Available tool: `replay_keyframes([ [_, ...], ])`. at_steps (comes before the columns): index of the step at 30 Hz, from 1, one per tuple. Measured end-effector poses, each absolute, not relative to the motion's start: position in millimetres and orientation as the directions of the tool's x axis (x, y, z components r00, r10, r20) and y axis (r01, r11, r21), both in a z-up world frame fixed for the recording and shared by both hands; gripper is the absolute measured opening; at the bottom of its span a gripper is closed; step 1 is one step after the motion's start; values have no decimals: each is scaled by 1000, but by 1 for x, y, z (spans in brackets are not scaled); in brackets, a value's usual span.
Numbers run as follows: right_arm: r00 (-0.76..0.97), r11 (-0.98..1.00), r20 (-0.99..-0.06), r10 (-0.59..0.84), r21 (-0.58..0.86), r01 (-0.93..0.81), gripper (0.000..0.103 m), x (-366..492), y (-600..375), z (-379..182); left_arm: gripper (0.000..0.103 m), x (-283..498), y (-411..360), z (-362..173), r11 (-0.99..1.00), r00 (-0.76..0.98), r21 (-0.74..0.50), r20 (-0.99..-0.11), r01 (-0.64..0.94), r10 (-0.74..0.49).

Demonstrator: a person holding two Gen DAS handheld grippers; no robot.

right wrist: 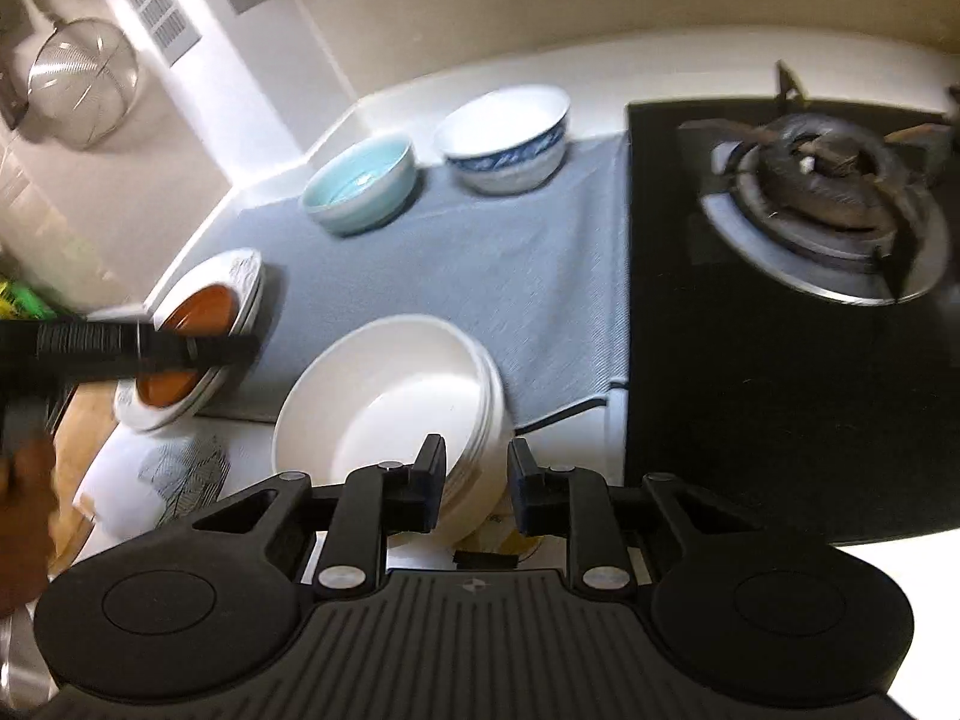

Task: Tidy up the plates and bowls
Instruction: 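Move the left gripper past the cream bowls to the teal swirl bowl, then grasp the teal swirl bowl rim with the left gripper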

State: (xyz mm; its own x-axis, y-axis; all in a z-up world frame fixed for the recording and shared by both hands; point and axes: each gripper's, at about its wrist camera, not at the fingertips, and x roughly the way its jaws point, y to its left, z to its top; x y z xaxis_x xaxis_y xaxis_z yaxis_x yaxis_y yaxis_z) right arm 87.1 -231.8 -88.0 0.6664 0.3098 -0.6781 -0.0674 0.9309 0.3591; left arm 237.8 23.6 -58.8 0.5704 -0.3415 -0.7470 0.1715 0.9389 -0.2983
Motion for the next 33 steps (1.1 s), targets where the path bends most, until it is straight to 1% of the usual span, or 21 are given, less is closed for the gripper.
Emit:
replay_keyframes([
  [3, 695, 939, -675, 249, 343, -3, 25, 78, -233, -82, 25, 287, 48, -62, 935, 600, -350, -737, 56, -312],
  [4, 705, 939, -671, 229, 344, 23, 25, 74, -234, -80, 29, 303, 54, -65, 930, 608, -368, -732, 26, -307],
  [6, 726, 939, -663, 185, 338, 69, 25, 64, -236, -76, 38, 333, 60, -73, 937, 627, -347, -738, -32, -251],
  [9, 751, 931, -648, 122, 338, 141, 25, 46, -238, -73, 39, 369, 65, -90, 931, 626, -352, -748, -92, -221],
  [12, 764, 920, -643, 54, 329, 212, 25, 27, -239, -69, 38, 390, 64, -105, 930, 617, -351, -757, -107, -215],
  [14, 767, 909, -642, 20, 332, 254, 25, 16, -238, -66, 36, 398, 62, -112, 925, 606, -366, -760, -102, -234],
  [16, 768, 902, -641, -1, 330, 277, 25, 10, -236, -63, 21, 402, 61, -115, 928, 598, -360, -765, -90, -239],
  [17, 768, 902, -640, -7, 327, 281, 25, 8, -235, -62, 18, 402, 57, -116, 936, 594, -340, -772, -89, -224],
  [20, 768, 904, -640, -15, 320, 285, 25, 9, -234, -60, 17, 401, 55, -119, 951, 596, -303, -774, -55, -212],
  [24, 772, 917, -635, 7, 312, 248, 25, 26, -234, -57, 17, 390, 56, -119, 951, 567, -307, -791, -39, -232],
  [29, 789, 931, -611, 59, 319, 177, 25, 52, -234, -45, 17, 363, 55, -118, 952, 524, -306, -810, 5, -263],
  [33, 789, 937, -602, 119, 330, 111, 25, 75, -230, -39, 17, 333, 48, -116, 946, 478, -313, -820, 86, -314],
])
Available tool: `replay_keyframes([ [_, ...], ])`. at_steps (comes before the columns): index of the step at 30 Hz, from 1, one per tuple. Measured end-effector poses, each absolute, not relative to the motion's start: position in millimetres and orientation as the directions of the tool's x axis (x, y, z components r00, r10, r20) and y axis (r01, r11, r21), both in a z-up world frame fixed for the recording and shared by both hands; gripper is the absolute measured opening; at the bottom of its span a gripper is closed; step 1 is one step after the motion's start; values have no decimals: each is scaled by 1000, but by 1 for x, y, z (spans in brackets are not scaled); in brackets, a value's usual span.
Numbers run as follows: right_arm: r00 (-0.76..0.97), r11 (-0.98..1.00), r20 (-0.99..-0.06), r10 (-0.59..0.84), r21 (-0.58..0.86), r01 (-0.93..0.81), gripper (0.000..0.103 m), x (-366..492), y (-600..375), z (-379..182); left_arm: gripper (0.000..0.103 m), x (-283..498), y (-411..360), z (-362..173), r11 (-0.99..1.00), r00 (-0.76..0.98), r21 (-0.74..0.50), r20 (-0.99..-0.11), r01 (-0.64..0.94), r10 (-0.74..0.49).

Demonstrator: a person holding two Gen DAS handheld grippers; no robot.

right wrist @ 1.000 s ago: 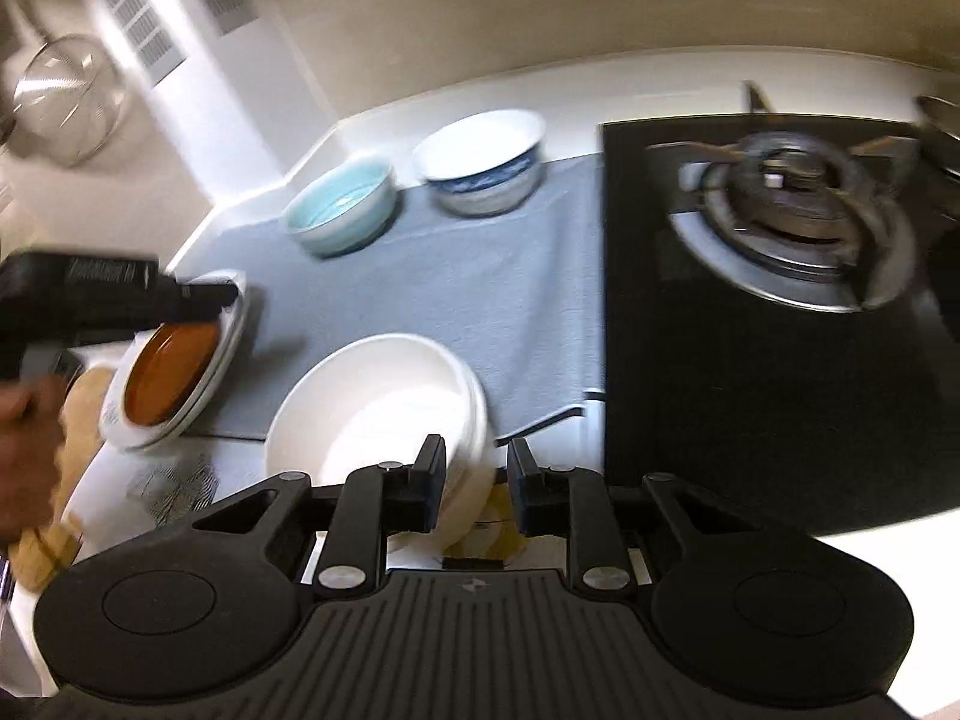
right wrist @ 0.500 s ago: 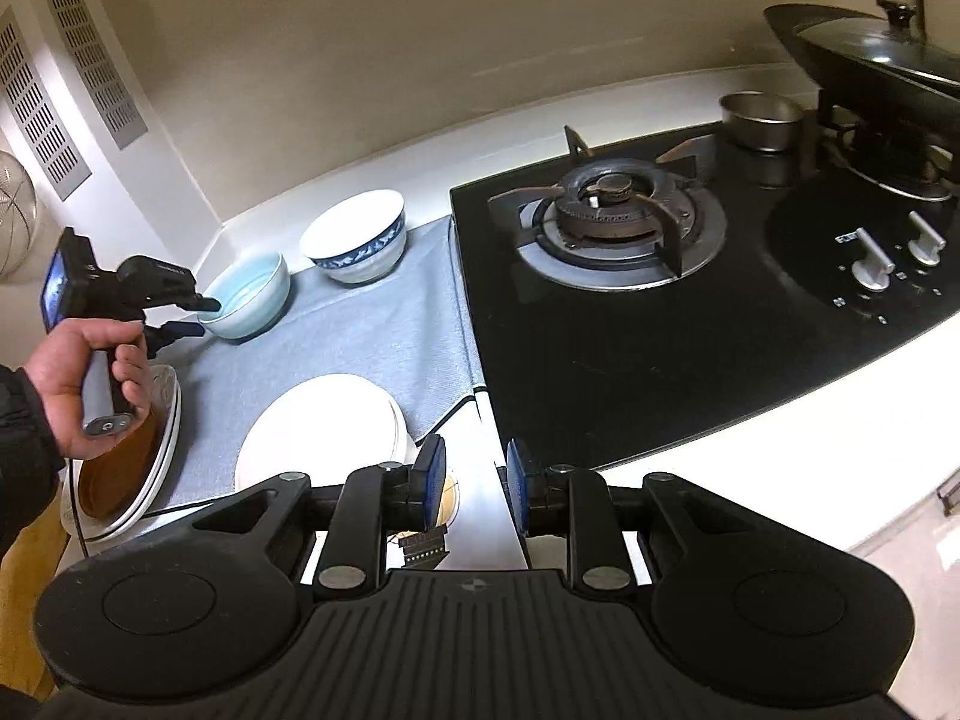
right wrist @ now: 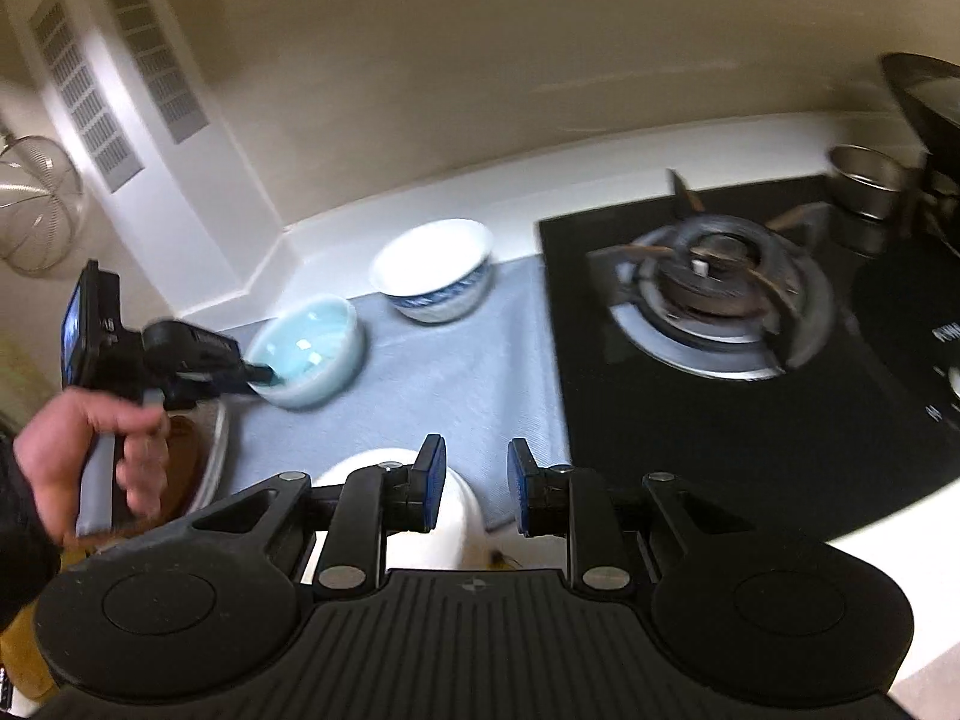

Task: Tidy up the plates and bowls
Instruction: 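Grasp the teal swirl bowl rim with the left gripper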

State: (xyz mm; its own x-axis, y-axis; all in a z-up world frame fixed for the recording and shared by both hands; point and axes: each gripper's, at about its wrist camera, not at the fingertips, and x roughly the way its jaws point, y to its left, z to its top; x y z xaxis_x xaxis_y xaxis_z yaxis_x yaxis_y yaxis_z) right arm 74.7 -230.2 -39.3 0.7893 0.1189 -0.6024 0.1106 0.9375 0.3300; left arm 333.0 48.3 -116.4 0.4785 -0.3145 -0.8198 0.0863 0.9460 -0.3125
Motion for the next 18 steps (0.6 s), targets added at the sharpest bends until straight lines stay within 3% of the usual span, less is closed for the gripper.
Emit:
replay_keyframes([
  [5, 780, 942, -597, 191, 336, 26, 25, 108, -215, -34, 18, 310, 43, -118, 930, 451, -322, -813, 180, -369],
  [18, 709, 945, -653, 265, 321, -58, 25, 205, -169, -44, 18, 318, 50, -108, 938, 502, -296, -792, 184, -348],
])
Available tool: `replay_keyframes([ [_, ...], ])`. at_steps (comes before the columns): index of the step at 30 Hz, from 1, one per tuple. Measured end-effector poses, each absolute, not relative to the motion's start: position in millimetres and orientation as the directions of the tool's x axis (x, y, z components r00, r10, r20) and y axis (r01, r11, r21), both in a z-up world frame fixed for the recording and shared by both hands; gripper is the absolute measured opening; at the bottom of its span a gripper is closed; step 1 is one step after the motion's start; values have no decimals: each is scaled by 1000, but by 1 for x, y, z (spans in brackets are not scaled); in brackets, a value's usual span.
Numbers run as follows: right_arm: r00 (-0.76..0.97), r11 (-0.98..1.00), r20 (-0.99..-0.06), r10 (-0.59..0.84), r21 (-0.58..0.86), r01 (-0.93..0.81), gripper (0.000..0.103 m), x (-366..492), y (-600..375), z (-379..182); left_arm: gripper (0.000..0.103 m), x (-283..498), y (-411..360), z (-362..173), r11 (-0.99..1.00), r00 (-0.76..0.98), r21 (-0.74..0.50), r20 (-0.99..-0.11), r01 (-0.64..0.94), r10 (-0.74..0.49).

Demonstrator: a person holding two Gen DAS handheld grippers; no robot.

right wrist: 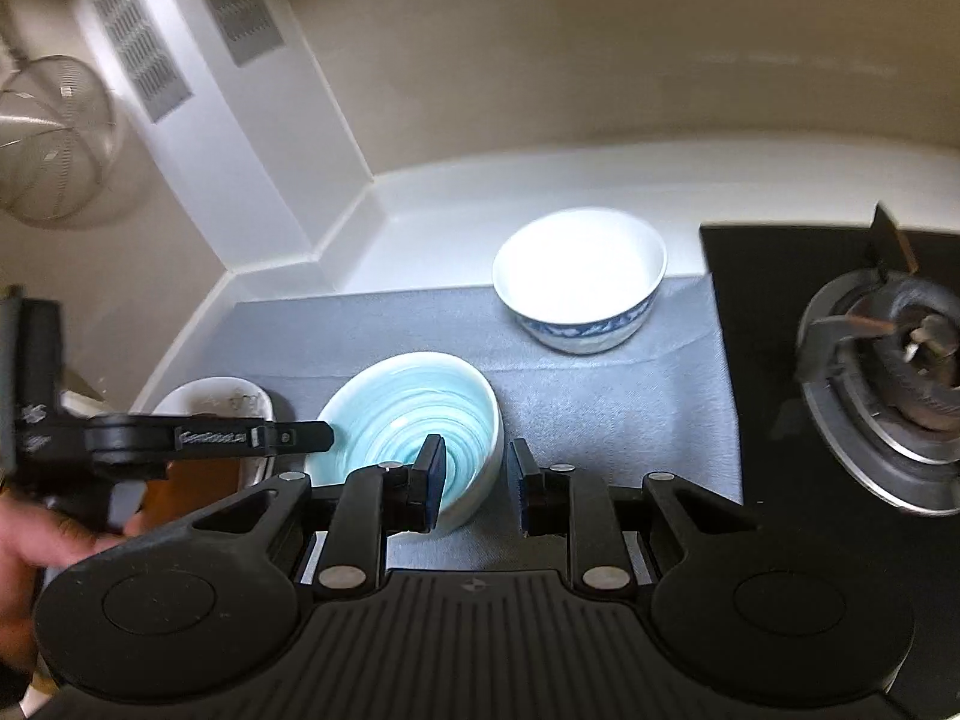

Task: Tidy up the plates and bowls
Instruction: 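Grasp the teal swirl bowl rim with the left gripper, then lift the teal bowl with the left gripper and carry it over the cream bowls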

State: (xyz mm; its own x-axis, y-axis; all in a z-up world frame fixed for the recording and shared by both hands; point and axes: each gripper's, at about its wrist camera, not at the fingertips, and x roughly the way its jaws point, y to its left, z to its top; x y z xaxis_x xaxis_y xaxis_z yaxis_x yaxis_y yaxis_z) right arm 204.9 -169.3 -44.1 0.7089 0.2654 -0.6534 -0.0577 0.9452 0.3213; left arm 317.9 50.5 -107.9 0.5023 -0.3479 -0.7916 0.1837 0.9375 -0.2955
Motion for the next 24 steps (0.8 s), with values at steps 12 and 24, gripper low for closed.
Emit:
replay_keyframes([
  [12, 643, 954, -729, 237, 300, -12, 25, 240, -158, -73, 17, 318, 41, -115, 934, 486, -279, -799, 223, -354],
  [24, 614, 957, -753, 239, 288, -20, 25, 252, -153, -84, 16, 321, 40, -120, 937, 484, -275, -803, 217, -348],
])
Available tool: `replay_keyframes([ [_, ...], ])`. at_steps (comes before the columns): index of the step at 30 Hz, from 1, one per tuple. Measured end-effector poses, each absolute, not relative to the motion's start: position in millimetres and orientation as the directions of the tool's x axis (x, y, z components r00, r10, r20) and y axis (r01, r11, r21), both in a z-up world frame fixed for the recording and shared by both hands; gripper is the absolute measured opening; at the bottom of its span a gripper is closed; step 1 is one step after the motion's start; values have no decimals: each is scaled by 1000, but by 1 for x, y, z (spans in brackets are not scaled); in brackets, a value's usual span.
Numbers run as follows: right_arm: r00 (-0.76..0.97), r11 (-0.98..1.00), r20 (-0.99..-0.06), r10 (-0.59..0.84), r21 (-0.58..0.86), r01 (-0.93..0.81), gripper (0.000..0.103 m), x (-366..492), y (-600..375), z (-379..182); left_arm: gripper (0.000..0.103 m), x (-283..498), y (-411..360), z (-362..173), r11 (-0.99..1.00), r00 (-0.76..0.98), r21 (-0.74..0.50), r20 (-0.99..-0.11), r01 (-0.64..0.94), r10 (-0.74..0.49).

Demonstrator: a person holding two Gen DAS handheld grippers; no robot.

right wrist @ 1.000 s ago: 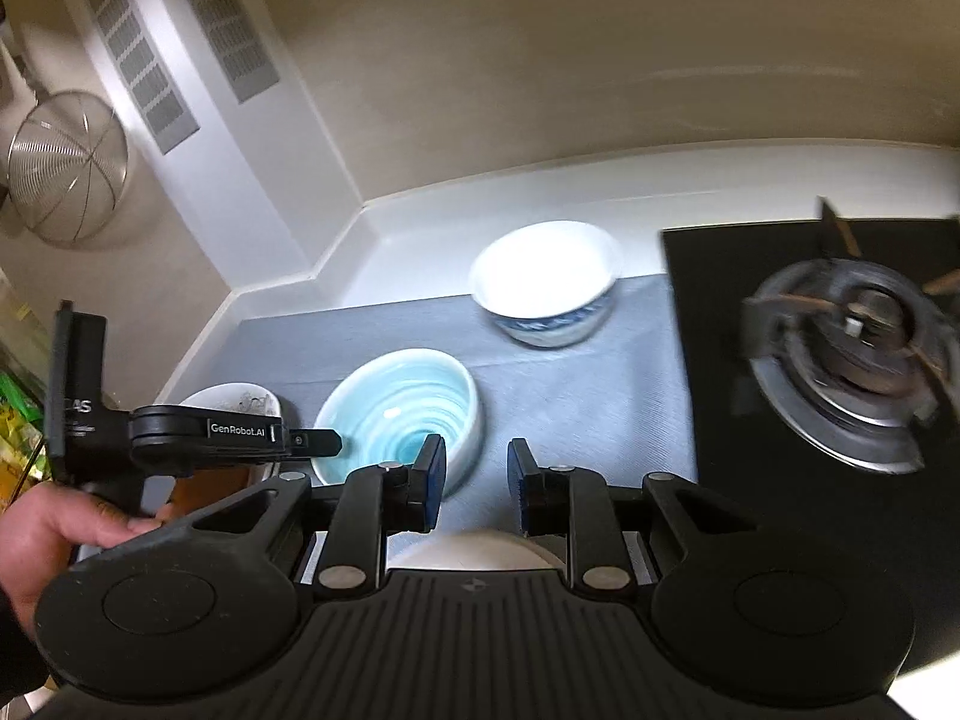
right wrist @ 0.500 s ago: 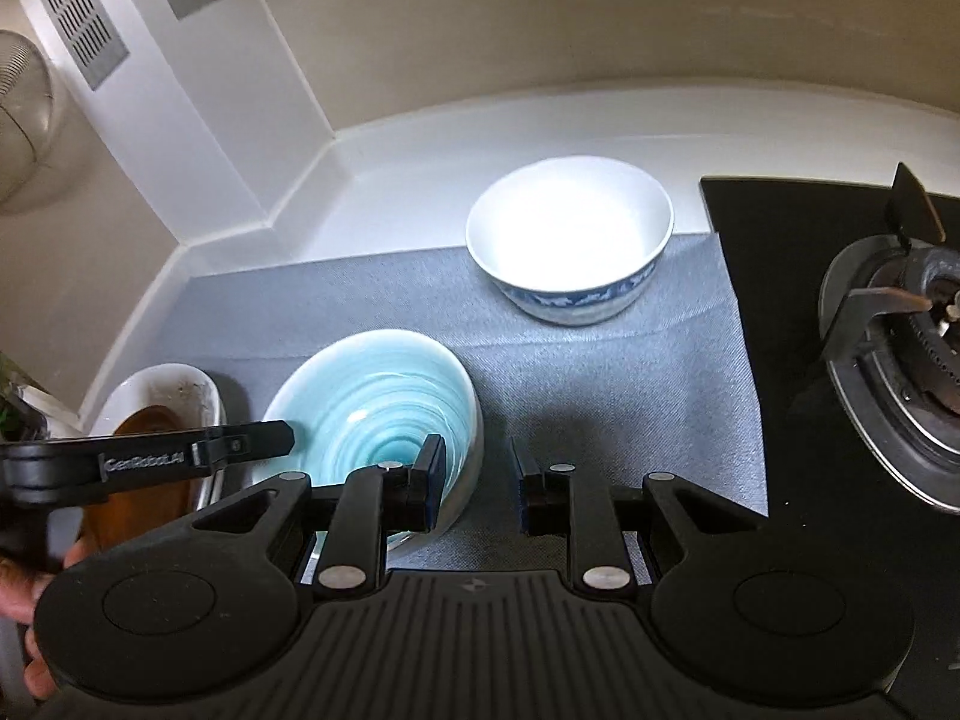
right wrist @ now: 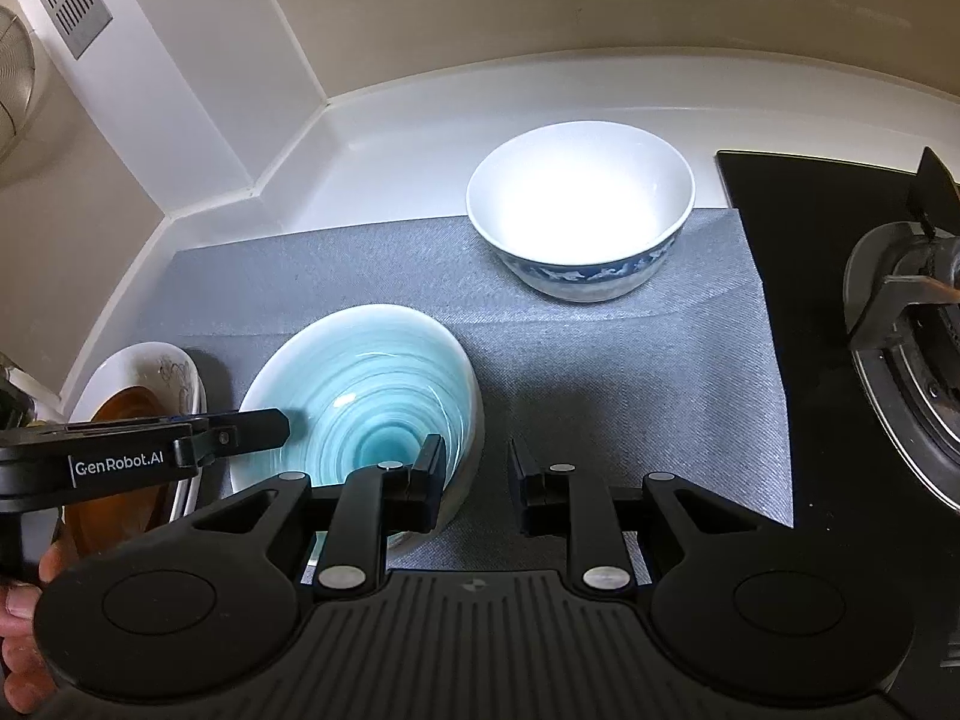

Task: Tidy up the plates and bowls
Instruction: 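Lift the teal bowl with the left gripper and carry it over the cream bowls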

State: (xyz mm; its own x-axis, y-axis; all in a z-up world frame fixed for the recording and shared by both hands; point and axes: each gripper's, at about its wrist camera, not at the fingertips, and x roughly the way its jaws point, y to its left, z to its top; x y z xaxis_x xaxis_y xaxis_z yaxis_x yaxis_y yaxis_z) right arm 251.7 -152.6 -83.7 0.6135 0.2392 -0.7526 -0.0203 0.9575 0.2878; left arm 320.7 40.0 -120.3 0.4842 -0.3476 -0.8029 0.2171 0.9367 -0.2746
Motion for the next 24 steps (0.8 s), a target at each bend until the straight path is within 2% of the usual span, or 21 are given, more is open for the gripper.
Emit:
replay_keyframes([
  [8, 600, 955, -755, 264, 292, -52, 22, 256, -149, -86, 10, 318, 38, -122, 943, 500, -255, -801, 214, -330],
  [11, 595, 960, -762, 256, 275, -61, 19, 256, -147, -88, 10, 316, 39, -123, 946, 512, -260, -795, 196, -324],
  [24, 576, 970, -783, 234, 233, -76, 19, 266, -139, -92, 10, 308, 33, -127, 953, 568, -210, -767, 219, -300],
])
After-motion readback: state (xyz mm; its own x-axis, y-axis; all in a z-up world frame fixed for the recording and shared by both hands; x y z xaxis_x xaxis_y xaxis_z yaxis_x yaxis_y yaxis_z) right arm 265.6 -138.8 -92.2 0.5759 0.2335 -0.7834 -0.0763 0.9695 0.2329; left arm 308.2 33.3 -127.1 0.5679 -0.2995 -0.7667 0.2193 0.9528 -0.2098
